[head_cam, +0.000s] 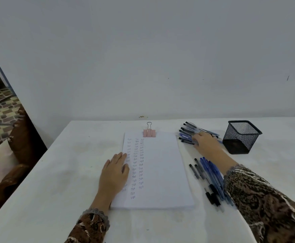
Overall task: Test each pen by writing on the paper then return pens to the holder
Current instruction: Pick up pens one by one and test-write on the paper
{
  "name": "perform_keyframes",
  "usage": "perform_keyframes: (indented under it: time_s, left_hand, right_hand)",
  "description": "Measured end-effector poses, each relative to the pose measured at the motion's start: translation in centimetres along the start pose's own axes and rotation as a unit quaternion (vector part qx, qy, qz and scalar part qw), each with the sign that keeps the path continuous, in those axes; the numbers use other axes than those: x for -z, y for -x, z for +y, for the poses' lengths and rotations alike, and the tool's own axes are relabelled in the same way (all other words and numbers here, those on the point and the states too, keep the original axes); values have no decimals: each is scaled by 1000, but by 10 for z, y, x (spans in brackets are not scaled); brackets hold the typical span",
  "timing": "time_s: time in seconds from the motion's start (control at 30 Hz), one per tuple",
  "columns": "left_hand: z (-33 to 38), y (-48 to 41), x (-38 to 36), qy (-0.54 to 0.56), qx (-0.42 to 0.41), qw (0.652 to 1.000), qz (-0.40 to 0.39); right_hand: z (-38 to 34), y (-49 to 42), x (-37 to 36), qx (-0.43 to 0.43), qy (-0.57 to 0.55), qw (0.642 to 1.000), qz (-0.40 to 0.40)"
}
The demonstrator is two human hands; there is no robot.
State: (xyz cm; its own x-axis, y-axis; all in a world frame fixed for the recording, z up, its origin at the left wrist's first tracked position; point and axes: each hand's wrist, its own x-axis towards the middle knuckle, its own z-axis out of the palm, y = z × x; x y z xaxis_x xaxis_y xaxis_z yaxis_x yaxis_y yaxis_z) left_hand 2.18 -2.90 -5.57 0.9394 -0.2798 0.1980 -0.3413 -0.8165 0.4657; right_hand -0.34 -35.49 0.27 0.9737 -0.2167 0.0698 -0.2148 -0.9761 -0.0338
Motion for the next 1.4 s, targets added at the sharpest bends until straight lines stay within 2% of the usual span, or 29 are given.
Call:
perform_keyframes:
  time_s: [0.17, 0.5, 0.6, 0.67, 0.73, 0.8, 0.83, 0.9, 0.93, 0.97, 1.03, 1.1, 1.23, 1.4]
  left_hand:
    - [0, 0, 0, -4, 2, 1000, -10]
    - [1, 1, 1, 2, 3, 1000, -13]
    - [1, 1, 2, 5, 4, 1000, -17]
    - [1, 0, 1, 3, 2, 1000, -18]
    - [1, 0, 2, 0, 2, 1000, -18]
    - [0, -1, 1, -2, -1, 1000, -12]
    - [0, -1, 1, -4, -2, 1000, -12]
    - [1, -1, 2, -1, -2, 1000, -12]
    - [1, 0, 2, 0, -3, 1000, -12]
    - [1, 0, 2, -1, -4, 1000, -9]
    - [1, 0, 2, -4, -6, 1000, -8]
    - [0, 0, 1, -10, -7, 1000, -14]
    - [-1, -1, 1, -17, -10, 1000, -22]
    - [-1, 0, 3, -20, -16, 999, -24]
  right_hand:
    - [-2, -2, -3, -16, 94, 995, -7]
    - [-5, 0, 2, -9, 21, 999, 26]
    - [-3, 0, 7, -5, -55, 996, 63]
    - [-4, 1, 12, -4, -212, 972, 101]
    - [-9, 5, 22, -27, -389, 910, 140]
    - [-19, 11, 34, -70, -556, 815, 147]
    - [-26, 15, 40, -89, -644, 749, 127]
    - [-40, 22, 50, -116, -805, 580, 52]
    - [-47, 26, 54, -123, -853, 506, 16]
    - [-53, 30, 54, -121, -883, 453, -6]
    - [-66, 38, 51, -104, -921, 375, -14]
    - [-80, 45, 47, -93, -942, 324, -11]
    - [-101, 56, 39, -103, -955, 278, 11]
    - [-123, 63, 23, -111, -975, 192, 28]
